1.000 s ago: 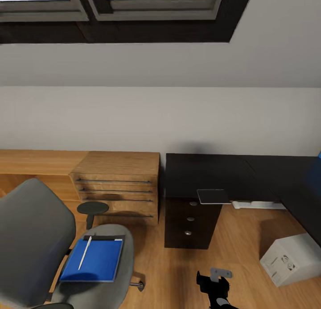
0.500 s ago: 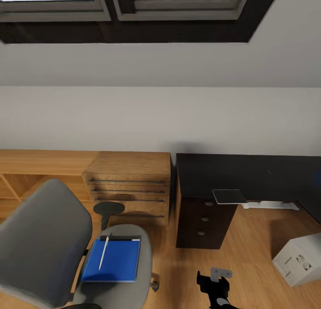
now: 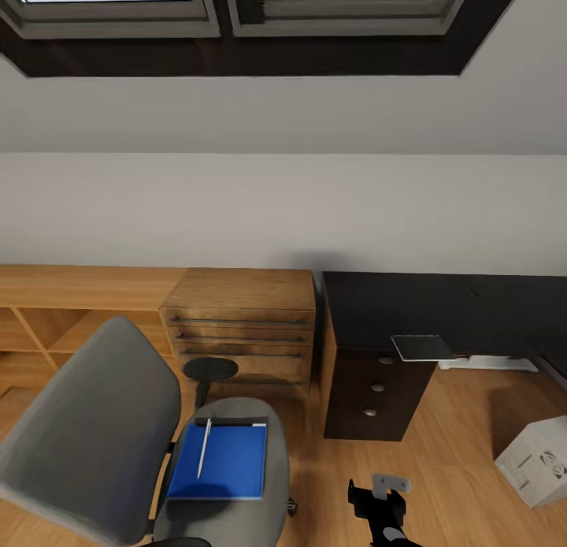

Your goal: In the bedroom, organize the workspace by keeping the computer under the desk, ensuring the monitor is on the desk, placing the keyboard on the desk next to the monitor, placing the mouse on the desk next to the keyboard, moving the folder from the swivel chair onto the desk next to the mouse, stacking the notebook on top of the folder with the pen on top of the notebook, and positioning the swivel chair next to the desk.

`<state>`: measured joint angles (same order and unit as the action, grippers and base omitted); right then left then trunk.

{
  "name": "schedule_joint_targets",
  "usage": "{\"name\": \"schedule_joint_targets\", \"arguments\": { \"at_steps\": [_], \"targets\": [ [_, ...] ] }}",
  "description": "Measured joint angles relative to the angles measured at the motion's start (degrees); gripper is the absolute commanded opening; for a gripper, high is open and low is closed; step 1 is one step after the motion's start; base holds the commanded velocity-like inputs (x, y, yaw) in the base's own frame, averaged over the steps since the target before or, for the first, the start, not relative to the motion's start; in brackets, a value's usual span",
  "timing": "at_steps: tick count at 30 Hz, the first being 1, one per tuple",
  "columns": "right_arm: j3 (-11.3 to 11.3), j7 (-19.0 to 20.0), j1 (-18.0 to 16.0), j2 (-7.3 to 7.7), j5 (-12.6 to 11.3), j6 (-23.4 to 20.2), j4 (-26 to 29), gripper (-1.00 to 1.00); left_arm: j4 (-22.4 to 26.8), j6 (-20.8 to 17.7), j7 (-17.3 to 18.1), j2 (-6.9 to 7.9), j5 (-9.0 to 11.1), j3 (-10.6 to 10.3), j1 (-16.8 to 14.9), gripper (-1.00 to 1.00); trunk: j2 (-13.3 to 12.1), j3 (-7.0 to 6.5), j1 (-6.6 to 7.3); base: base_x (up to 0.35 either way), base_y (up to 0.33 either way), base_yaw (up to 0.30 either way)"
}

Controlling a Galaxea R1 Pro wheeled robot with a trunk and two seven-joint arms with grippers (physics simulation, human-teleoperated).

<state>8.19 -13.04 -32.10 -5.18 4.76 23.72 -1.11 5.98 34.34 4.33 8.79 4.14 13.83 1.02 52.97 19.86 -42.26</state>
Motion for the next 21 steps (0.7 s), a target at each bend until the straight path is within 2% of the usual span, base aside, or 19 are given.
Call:
{"name": "schedule_joint_targets", "arguments": {
  "at_steps": [16, 21],
  "targets": [
    [0.1, -0.4, -0.02, 0.34, 0.1, 0.82, 0.47, 1.0, 0.0, -0.08, -0.11, 0.0, 0.0, 0.01, 0.0, 1.0, 0.0, 0.0, 0.0, 0.0, 0.003, 0.0],
    [0.17, -0.71, -0.08, 0.88, 0.1, -1.97, 4.11, 1.0, -0.01, -0.14, -0.11, 0.0, 0.0, 0.01, 0.0, 1.0, 0.0, 0.0, 0.0, 0.0, 0.0, 0.0]
  ]
}}
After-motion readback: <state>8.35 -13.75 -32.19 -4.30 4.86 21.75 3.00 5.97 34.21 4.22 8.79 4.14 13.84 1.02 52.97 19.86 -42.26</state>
